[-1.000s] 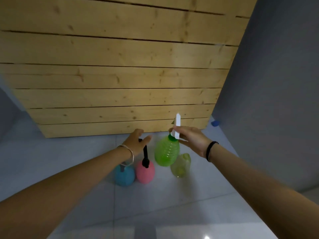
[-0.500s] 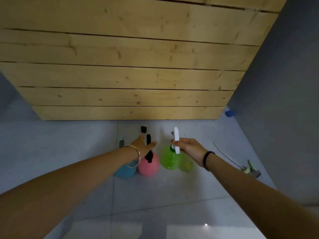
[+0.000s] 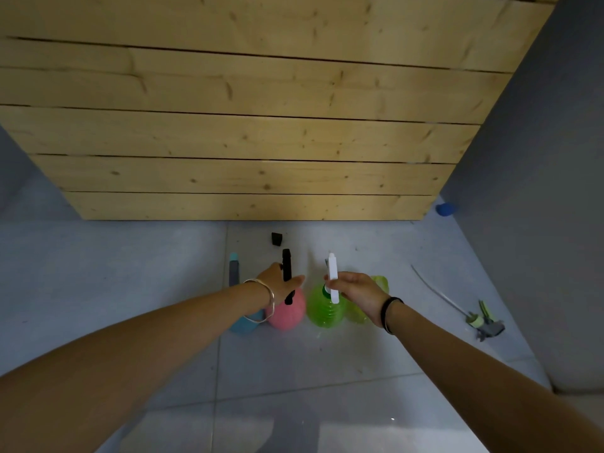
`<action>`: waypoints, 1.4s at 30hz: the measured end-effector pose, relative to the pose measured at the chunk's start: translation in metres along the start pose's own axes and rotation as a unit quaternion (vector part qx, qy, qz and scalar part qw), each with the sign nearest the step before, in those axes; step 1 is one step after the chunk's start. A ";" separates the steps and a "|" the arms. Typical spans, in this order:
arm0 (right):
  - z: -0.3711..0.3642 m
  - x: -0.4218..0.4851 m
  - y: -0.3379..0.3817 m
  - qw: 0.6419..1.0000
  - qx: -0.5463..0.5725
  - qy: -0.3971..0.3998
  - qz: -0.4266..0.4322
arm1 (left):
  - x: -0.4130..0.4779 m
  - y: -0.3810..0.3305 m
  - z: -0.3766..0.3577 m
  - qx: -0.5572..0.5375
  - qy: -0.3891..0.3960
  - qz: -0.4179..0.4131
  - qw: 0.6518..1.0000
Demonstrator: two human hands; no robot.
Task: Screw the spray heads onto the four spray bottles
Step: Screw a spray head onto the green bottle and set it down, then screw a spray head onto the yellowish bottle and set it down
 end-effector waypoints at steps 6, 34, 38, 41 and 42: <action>0.000 0.001 -0.003 1.000 -0.016 -0.004 0.000 | 0.000 -0.001 0.000 -0.017 -0.006 -0.004 1.000; 0.028 0.000 0.012 0.993 -0.086 -0.055 0.061 | -0.003 -0.005 0.001 -0.011 -0.011 0.004 1.000; 0.056 -0.001 0.012 0.974 -0.131 -0.144 0.113 | -0.003 -0.004 0.000 -0.030 -0.006 0.003 1.000; 0.067 -0.001 -0.008 0.969 -0.188 -0.141 0.070 | -0.003 -0.002 0.000 -0.040 -0.008 0.002 0.999; 0.068 -0.002 -0.014 0.965 -0.214 -0.139 0.063 | -0.004 -0.002 0.000 -0.040 -0.010 0.002 0.999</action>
Point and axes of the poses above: each hand's wrist, its own x-axis towards the middle knuckle, its own z-axis out of the back of the hand, y = z × x, the point moved 2 cm from there along x, towards the middle knuckle
